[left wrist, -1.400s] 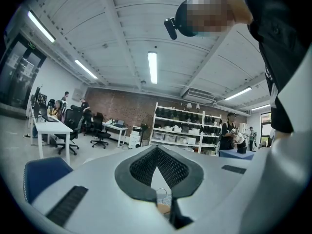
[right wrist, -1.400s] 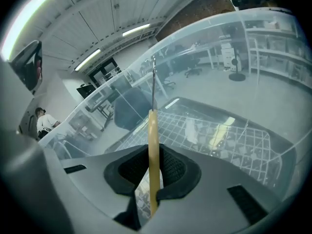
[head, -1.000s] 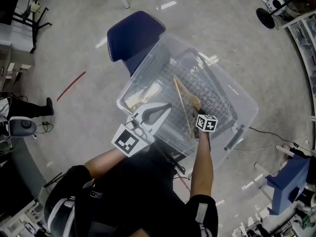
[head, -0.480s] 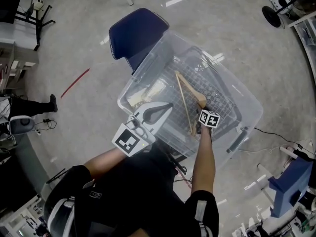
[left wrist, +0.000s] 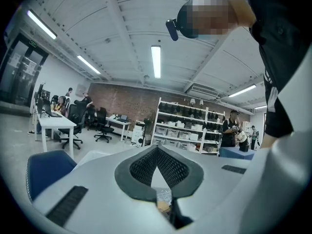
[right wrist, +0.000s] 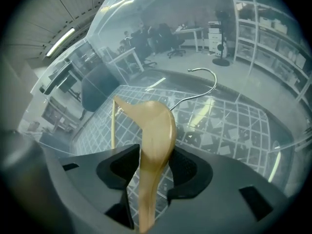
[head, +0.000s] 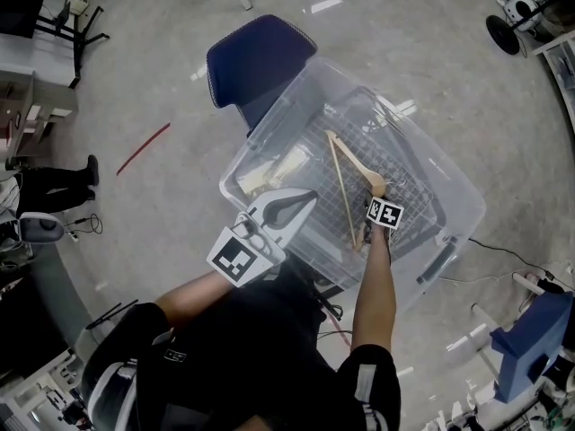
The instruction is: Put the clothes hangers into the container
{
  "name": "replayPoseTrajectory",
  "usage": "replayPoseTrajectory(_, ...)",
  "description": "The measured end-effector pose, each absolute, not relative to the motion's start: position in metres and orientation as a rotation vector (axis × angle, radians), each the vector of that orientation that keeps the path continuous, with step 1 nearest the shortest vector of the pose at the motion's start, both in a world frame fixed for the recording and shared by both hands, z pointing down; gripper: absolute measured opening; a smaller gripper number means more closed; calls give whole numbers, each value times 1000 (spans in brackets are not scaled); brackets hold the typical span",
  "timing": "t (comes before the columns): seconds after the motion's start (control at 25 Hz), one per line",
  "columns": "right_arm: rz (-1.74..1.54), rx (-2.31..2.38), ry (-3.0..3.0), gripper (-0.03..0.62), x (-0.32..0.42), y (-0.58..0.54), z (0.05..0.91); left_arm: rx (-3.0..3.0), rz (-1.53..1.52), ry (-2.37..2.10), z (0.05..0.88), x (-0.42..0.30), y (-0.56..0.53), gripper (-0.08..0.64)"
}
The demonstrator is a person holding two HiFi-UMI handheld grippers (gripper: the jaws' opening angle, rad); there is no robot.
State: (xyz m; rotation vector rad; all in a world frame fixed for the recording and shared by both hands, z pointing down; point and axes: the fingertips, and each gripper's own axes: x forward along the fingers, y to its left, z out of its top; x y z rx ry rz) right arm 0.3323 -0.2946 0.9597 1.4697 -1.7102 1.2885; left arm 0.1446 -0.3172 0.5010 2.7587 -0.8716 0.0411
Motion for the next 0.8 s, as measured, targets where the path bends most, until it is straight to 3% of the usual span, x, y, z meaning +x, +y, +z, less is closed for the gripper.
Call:
replayPoseTrajectory(0.56,1306,1513,-1619,233,346,-270,914,2795,-26,-837,473,120,-289,18)
replayPoseTrajectory(0.8,1142,1715,-1729,162,342,-266,810,2837,-85,-801,451,99,-258,20)
